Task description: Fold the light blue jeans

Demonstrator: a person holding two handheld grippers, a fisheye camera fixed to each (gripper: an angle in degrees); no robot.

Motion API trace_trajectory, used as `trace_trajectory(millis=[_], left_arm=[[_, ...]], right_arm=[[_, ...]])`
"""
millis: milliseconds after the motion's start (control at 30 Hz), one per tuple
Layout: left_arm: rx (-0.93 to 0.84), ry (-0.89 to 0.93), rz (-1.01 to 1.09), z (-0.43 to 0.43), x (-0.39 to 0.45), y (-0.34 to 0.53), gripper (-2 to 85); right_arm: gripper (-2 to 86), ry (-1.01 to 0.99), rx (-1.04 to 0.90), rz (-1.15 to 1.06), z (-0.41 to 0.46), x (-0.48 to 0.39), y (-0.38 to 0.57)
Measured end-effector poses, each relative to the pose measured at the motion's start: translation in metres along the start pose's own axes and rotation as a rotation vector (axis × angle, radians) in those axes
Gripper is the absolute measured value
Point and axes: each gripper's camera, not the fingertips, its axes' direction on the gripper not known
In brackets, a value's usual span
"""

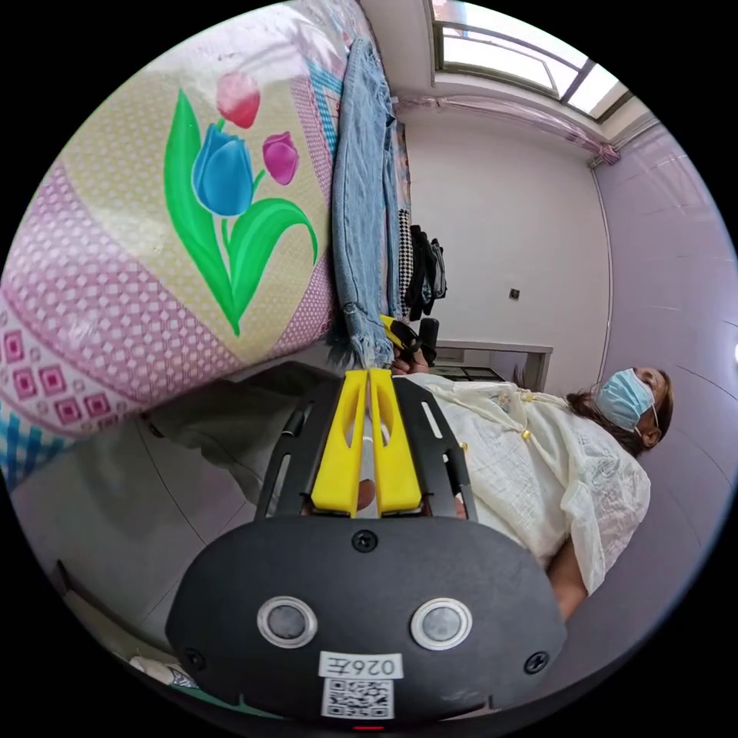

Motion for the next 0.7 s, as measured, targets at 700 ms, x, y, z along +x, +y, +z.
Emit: trace_trajectory(millis=[700], left_arm=[[0.931, -0.349, 1.205, 0.221, 0.207, 0.180, -1.0]], right_arm=[[0.0, 0.398, 0.853, -0.892, -0.238, -0.219, 0.256]])
